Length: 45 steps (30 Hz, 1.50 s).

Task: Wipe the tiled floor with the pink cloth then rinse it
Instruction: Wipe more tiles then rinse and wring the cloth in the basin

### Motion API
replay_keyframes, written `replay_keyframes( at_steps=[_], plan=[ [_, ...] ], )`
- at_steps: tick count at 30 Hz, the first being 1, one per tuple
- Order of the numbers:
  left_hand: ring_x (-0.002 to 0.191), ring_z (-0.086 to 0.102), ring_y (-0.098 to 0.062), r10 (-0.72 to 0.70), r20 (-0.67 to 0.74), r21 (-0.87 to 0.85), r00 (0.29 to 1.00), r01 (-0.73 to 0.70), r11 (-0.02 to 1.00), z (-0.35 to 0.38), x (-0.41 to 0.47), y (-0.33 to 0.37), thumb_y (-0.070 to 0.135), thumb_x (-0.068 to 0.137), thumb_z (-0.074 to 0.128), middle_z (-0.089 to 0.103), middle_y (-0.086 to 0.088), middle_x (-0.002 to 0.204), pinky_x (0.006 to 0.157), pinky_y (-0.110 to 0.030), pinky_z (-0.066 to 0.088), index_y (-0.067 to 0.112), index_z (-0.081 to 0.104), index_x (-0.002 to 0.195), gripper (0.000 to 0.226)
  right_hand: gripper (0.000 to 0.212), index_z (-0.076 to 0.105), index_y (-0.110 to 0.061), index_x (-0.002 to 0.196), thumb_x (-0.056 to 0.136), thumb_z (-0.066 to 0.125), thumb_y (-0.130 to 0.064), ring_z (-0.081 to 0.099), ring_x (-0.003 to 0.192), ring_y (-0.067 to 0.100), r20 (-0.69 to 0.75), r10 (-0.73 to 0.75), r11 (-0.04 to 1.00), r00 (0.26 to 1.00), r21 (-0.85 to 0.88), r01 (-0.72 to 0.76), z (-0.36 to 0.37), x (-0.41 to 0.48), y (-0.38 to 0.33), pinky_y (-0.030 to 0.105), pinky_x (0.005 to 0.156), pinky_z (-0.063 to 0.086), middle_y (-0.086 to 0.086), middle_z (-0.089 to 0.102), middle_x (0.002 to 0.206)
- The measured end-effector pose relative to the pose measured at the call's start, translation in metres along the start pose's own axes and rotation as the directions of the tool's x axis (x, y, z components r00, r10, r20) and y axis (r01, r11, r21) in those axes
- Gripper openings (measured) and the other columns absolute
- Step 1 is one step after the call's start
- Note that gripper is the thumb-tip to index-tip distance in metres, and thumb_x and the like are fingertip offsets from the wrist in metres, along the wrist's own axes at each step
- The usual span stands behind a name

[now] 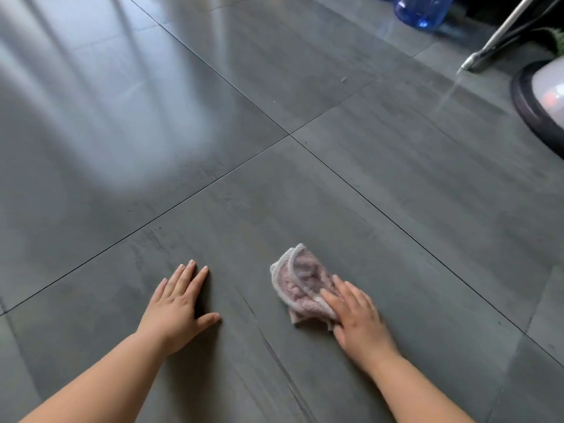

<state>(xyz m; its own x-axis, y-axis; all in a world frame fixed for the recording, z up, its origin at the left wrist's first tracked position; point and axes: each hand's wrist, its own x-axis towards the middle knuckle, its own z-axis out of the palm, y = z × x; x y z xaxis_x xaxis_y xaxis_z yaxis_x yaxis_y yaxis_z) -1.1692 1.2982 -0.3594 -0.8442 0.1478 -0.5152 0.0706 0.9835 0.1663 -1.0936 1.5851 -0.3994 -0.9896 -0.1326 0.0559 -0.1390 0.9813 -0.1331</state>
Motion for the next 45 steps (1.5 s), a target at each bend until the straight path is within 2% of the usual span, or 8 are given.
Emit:
replay_keyframes(
  at_steps=[6, 12, 16, 23, 27, 32, 42, 45],
  plan=[
    [0.145, -0.006, -0.018, -0.312, 0.036, -0.072, 0.949, 0.314, 0.947, -0.010, -0.034, -0.092, 0.055, 0.085, 0.044, -0.009, -0.001, 0.157, 0.118, -0.042, 0.008, 0.025, 0.000, 0.145, 0.080, 0.061, 0.054, 0.007, 0.120, 0.072, 0.043, -0.029, 0.038, 0.126, 0.050, 0.044, 0.736, 0.662, 0.676, 0.162, -0.731, -0.007, -0.017, 0.000, 0.057, 0.107, 0.025, 0.034, 0.041, 0.137],
    [0.144, -0.014, -0.023, -0.218, 0.195, 0.112, 0.956, 0.199, 0.974, -0.003, -0.053, -0.132, 0.057, 0.085, 0.042, -0.019, -0.005, 0.154, 0.120, -0.034, 0.007, 0.019, -0.017, 0.142, 0.090, 0.053, 0.045, -0.018, 0.103, 0.056, 0.054, -0.040, 0.045, 0.109, 0.032, 0.009, -0.013, 1.000, 1.000, 0.015, 0.013, 0.019, 0.009, -0.127, 0.040, 0.108, 0.012, 0.016, 0.050, 0.120],
    [0.144, -0.015, -0.020, -0.269, 0.143, -0.025, 0.952, 0.276, 0.961, 0.003, -0.052, -0.124, 0.050, 0.089, 0.040, -0.018, -0.002, 0.155, 0.118, -0.038, 0.002, 0.022, -0.012, 0.143, 0.080, 0.045, 0.042, -0.029, 0.105, 0.062, 0.039, -0.042, 0.067, 0.102, 0.021, 0.132, -0.325, 0.945, 0.936, 0.020, 0.325, 0.018, 0.034, -0.130, 0.034, 0.104, 0.017, 0.003, 0.069, 0.114],
    [0.144, -0.015, -0.020, -0.250, 0.152, -0.025, 0.956, 0.257, 0.966, 0.004, -0.049, -0.135, 0.044, 0.093, 0.036, -0.017, -0.001, 0.155, 0.118, -0.037, 0.001, 0.024, -0.012, 0.143, 0.072, 0.058, 0.055, -0.001, 0.120, 0.067, 0.043, -0.022, 0.044, 0.124, 0.047, 0.173, 0.363, 0.920, 0.916, 0.087, -0.382, 0.006, 0.054, -0.092, 0.054, 0.106, 0.029, 0.029, 0.046, 0.135],
    [0.145, -0.009, -0.019, -0.210, 0.114, -0.094, 0.971, 0.221, 0.971, 0.002, -0.050, -0.139, 0.032, 0.095, 0.038, -0.011, -0.001, 0.156, 0.118, -0.036, 0.004, 0.024, -0.005, 0.144, 0.066, 0.050, 0.060, -0.021, 0.103, 0.059, 0.048, -0.043, 0.058, 0.105, 0.033, 0.208, -0.120, 0.993, 0.971, 0.036, 0.115, 0.016, 0.030, -0.164, 0.041, 0.095, 0.043, 0.015, 0.071, 0.105],
    [0.145, -0.005, -0.020, -0.259, 0.058, -0.148, 0.964, 0.265, 0.953, 0.014, -0.072, -0.163, 0.025, 0.094, 0.041, -0.004, -0.004, 0.156, 0.119, -0.035, 0.004, 0.023, 0.003, 0.144, 0.064, 0.040, 0.069, -0.045, 0.089, 0.058, 0.045, -0.054, 0.066, 0.103, 0.009, 0.347, -0.662, 0.731, 0.665, 0.102, 0.675, 0.014, -0.007, -0.206, 0.034, 0.097, 0.040, -0.014, 0.068, 0.115],
    [0.145, -0.006, -0.021, -0.256, 0.102, -0.128, 0.961, 0.267, 0.955, 0.012, -0.078, -0.167, 0.028, 0.095, 0.036, -0.007, -0.004, 0.156, 0.120, -0.037, 0.007, 0.023, 0.001, 0.144, 0.061, 0.053, 0.055, -0.009, 0.120, 0.070, 0.042, -0.024, 0.045, 0.126, 0.040, 0.342, 0.130, 0.985, 0.931, 0.064, -0.161, -0.004, 0.055, -0.157, 0.053, 0.107, 0.028, 0.023, 0.043, 0.141],
    [0.145, -0.006, -0.021, -0.262, 0.107, -0.136, 0.959, 0.275, 0.952, 0.010, -0.078, -0.165, 0.029, 0.096, 0.035, -0.007, -0.004, 0.156, 0.120, -0.036, 0.007, 0.023, 0.001, 0.145, 0.060, 0.056, 0.055, -0.011, 0.105, 0.057, 0.040, -0.036, 0.052, 0.103, 0.042, 0.489, -0.048, 0.999, 0.871, 0.001, 0.055, 0.012, 0.022, -0.199, 0.051, 0.100, 0.032, 0.023, 0.055, 0.117]
  ],
)
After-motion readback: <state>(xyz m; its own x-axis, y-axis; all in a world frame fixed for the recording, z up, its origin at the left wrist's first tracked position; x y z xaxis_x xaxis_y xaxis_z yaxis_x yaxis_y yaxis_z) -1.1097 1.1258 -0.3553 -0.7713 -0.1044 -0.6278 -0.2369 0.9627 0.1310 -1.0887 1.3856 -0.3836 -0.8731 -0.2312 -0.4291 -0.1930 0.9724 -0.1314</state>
